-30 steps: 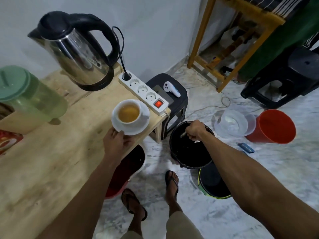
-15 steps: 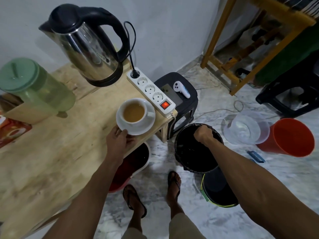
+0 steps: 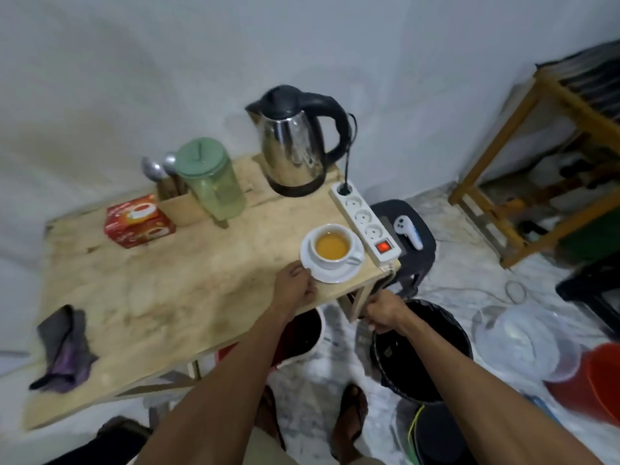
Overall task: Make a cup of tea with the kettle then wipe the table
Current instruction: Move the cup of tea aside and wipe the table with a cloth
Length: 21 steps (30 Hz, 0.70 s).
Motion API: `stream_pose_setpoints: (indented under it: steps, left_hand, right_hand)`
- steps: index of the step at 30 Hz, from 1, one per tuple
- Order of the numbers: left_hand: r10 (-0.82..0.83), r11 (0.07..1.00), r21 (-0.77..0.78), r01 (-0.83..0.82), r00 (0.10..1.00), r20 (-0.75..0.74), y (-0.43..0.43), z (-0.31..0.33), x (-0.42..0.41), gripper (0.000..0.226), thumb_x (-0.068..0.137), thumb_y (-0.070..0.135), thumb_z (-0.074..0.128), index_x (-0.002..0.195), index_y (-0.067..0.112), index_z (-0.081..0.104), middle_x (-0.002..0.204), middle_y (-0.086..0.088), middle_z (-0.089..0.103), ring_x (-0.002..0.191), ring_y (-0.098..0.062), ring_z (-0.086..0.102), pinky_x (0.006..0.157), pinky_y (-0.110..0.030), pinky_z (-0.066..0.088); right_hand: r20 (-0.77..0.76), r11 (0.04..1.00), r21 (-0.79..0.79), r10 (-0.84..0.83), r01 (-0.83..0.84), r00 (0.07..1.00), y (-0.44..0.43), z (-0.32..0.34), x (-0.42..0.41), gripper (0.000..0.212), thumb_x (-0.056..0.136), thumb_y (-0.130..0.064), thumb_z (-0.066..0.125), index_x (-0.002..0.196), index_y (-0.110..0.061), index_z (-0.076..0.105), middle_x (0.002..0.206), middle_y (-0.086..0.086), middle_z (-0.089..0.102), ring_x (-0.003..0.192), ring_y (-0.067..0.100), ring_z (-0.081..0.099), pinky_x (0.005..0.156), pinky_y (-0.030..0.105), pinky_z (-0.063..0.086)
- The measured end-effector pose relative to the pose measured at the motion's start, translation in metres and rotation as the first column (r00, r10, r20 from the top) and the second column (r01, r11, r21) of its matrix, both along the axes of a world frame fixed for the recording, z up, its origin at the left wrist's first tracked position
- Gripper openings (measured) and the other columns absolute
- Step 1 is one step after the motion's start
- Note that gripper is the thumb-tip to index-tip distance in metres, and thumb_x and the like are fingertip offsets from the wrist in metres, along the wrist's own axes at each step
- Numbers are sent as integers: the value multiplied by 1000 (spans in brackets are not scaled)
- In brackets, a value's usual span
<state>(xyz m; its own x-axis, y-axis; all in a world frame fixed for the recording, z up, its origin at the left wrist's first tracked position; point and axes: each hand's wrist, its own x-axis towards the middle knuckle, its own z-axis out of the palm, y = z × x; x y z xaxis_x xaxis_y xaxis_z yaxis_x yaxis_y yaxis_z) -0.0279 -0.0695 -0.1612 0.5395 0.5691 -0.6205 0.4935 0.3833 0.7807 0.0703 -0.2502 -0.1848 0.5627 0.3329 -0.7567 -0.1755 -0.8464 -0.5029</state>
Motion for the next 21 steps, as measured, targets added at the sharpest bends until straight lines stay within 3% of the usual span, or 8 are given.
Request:
stream_pose_setpoints:
  steps: [4,6,8,11,13,15,19,21]
  left_hand:
    - [41,999,4,-41,999,-1,16,13,-22,28,93,9,57,120,16,53,77,-12,65,55,-19,57,48,-23,46]
    - [65,998,13,-65,998,9,29,19,-37,28,93,7,55,122,10,53,86,-13,64,56,-17,55,41,-19,43]
    - [89,994,59,-90,996,15,51,22,-63,27,93,7,55,120,5,57,88,-13,62,56,-16,54,43,-20,42]
    - [98,983,156,-95,995,-11,87,24,-114,26,91,9,54,116,2,61,83,-12,65,62,-18,57,51,-23,46]
    - [70,947,318,-42,995,-76,113,21,-152,29,89,13,53,114,4,65,92,-12,70,78,-23,66,65,-28,53]
    - [28,864,497,81,977,-209,136,12,-193,31,89,16,54,115,7,67,107,-11,72,99,-26,66,84,-30,49]
    - [-66,681,664,310,928,-366,164,-8,-254,36,97,18,49,131,10,58,131,-12,59,123,-30,53,99,-35,42]
    - [-85,613,694,378,905,-417,173,-17,-273,41,95,23,45,132,9,56,132,-14,57,124,-32,51,97,-40,46]
  right_hand:
    - [-44,990,73,124,-121,991,37,21,-15,16,83,-6,50,75,-4,63,63,15,68,44,21,59,52,31,50]
    - [-60,981,98,172,-165,983,61,36,-25,18,78,-9,50,72,-5,66,67,17,71,51,26,60,59,37,51]
    - [-21,969,111,224,-220,974,91,51,-40,22,81,-5,49,69,-5,67,63,14,69,45,21,59,52,29,51]
    - [59,949,137,279,-285,958,142,67,-71,26,84,0,45,72,-2,68,61,15,67,39,18,55,42,22,45]
    - [128,918,154,348,-365,929,181,71,-96,29,86,-4,47,68,-4,70,63,17,69,43,19,59,43,22,47]
    - [191,887,165,400,-431,896,224,74,-125,29,86,-7,48,63,-10,66,64,12,70,55,19,63,51,26,52]
    - [273,791,187,527,-582,805,308,83,-186,23,85,-11,52,64,-11,63,69,9,67,72,27,64,65,38,52]
    - [321,732,179,588,-657,743,345,85,-219,27,87,-17,54,60,-16,59,74,8,67,77,28,64,63,33,45]
